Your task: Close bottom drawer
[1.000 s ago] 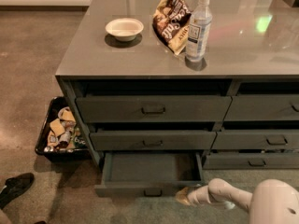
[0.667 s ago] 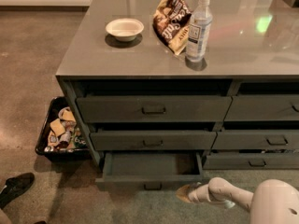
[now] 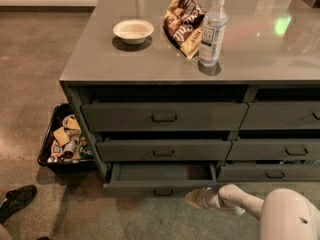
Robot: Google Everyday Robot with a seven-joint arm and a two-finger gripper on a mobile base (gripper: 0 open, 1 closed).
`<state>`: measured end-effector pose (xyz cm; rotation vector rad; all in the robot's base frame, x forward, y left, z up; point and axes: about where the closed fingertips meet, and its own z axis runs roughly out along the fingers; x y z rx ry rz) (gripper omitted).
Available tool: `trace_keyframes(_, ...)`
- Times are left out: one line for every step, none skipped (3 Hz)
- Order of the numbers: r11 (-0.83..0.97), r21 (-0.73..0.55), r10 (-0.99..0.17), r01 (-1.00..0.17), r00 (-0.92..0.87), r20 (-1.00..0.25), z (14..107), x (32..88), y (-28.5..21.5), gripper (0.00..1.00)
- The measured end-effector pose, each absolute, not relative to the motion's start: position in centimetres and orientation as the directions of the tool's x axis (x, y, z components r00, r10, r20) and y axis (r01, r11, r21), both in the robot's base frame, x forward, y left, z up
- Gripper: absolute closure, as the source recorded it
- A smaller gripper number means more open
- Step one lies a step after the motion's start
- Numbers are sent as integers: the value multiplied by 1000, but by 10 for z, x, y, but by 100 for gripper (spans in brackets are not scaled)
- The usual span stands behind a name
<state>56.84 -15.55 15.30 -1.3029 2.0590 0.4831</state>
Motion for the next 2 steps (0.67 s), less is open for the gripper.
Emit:
trace_keyframes(479,-88,-651,-873,-286,-703,165,607,-153,100)
trace_keyframes(484,-94,-650,-870,-286,-704,167,608,-154,100)
